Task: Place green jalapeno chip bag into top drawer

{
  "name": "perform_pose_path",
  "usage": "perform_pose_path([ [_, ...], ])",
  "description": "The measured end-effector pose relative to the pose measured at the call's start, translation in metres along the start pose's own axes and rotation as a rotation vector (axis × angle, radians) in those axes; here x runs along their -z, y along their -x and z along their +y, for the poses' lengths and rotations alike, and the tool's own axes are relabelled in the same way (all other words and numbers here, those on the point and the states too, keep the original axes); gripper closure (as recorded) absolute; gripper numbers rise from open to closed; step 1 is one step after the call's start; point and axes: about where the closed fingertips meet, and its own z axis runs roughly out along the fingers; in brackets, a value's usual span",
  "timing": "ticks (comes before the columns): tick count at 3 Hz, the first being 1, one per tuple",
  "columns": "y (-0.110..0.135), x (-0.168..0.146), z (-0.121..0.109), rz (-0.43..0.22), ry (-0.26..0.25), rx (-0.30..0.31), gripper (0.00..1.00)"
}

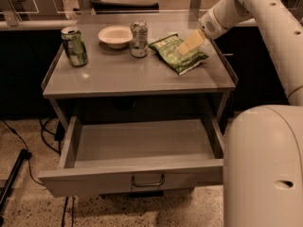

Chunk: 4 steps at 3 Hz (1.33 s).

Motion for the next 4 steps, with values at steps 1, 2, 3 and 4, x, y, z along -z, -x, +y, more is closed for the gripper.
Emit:
perform_pose_path([
  [1, -0.015, -0.006, -0.004, -0.010, 0.000, -0.033, 0.00],
  [2, -0.025, -0.019, -0.003, -0.022, 0.014, -0.059, 0.00],
  [3, -0.027, -0.030, -0.001, -0.041, 0.025, -0.066, 0.00],
  [4, -0.027, -0.044, 0.003, -0.061, 0.043, -0.065, 0.00],
])
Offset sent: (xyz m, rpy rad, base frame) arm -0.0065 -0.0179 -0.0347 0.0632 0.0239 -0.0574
